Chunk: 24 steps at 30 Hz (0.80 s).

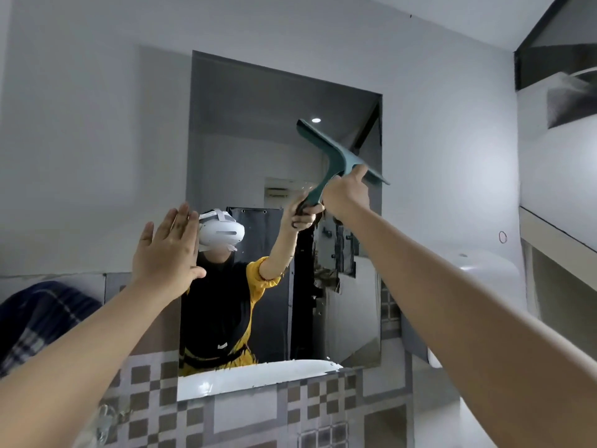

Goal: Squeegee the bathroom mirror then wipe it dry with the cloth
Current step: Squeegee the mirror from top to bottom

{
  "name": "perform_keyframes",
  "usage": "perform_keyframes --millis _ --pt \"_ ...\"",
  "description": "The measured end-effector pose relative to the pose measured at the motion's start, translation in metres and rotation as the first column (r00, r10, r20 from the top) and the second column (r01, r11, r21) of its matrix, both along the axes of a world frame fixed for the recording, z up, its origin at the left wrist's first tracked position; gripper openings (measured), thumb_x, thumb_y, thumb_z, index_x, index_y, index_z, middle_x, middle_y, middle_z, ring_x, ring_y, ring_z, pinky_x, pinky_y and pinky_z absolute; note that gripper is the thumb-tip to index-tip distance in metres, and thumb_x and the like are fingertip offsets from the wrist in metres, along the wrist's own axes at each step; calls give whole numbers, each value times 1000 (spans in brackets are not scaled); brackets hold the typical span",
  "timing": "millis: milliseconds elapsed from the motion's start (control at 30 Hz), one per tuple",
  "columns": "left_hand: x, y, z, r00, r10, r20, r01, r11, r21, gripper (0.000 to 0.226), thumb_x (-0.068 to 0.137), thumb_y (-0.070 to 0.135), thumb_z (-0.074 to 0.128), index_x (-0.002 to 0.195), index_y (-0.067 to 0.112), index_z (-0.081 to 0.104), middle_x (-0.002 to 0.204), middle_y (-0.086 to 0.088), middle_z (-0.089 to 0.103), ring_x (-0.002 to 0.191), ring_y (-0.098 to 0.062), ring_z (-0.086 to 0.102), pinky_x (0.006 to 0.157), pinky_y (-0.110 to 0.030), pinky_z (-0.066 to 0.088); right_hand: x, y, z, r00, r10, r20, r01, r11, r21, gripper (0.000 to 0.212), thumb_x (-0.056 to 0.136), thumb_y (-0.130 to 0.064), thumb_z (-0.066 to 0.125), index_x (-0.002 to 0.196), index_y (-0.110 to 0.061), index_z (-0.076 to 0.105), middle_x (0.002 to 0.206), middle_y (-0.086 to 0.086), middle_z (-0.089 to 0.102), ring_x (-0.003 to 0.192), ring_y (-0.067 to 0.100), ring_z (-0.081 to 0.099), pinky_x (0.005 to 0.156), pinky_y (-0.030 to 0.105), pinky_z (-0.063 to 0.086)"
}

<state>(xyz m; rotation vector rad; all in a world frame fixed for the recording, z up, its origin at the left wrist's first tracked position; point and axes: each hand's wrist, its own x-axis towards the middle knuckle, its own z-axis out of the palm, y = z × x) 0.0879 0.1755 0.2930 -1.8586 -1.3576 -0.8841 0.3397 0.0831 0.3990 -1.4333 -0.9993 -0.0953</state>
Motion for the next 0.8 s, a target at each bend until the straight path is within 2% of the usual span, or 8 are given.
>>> perform_keyframes --millis 100,167,267,367,467,533,700,800 --pt "-7 -4 -10 1000 -20 -18 20 1000 -4 106 75 48 68 147 9 2 157 -9 2 145 -23 3 115 -47 10 -36 3 -2 981 84 -176 -84 996 7 63 97 -13 35 148 -17 -1 100 8 57 82 23 63 64 34 54" --pt "-15 -4 -15 999 -18 -44 17 1000 -22 105 76 49 65 148 11 -2 158 -6 -2 145 -21 -1 115 -45 8 -58 6 -1 962 142 -235 -139 990 29 59 97 -13 38 145 -13 3 105 12 62 83 24 62 66 34 52" --pt "-22 -2 -19 996 -40 -86 35 998 -56 103 79 50 61 147 15 -8 157 -1 -10 144 -18 -7 115 -43 3 -88 11 1 937 195 -289 -184 981 63 58 93 -9 45 139 -11 10 87 12 56 73 23 56 64 32 49" --pt "-22 -2 -23 994 -70 -89 65 996 -57 105 78 48 65 147 16 -8 156 0 -12 144 -17 -8 115 -42 1 -117 13 -1 914 287 -287 -265 957 116 54 93 -7 41 140 -10 15 86 5 47 61 15 44 59 27 46" --pt "-22 -1 -24 993 -77 -84 73 996 -51 106 77 45 67 146 15 -8 156 -1 -11 143 -18 -9 115 -41 -1 -147 15 -5 896 331 -297 -304 943 133 51 95 -10 39 138 -7 13 106 17 60 85 28 61 73 37 54" --pt "-22 -1 -24 993 -71 -95 67 997 -46 106 78 45 66 146 15 -9 156 -1 -12 143 -19 -10 115 -40 -3 -167 15 -8 889 360 -282 -330 932 150 48 96 -10 39 136 -6 14 114 21 59 97 33 61 76 39 52" --pt "-24 1 -25 992 -77 -104 72 996 -51 102 80 44 63 145 16 -9 157 -2 -9 143 -18 -11 114 -39 -4 -193 23 -21 894 389 -221 -361 919 158 44 97 -12 36 134 -13 13 113 19 58 87 32 58 84 48 51" --pt "-24 2 -25 991 -96 -91 91 995 -50 97 79 41 65 147 15 2 157 -2 -6 143 -18 -10 114 -40 -3 -193 26 -30 916 366 -163 -340 926 167 42 96 -11 36 133 -14 15 94 13 58 81 30 58 65 39 51"
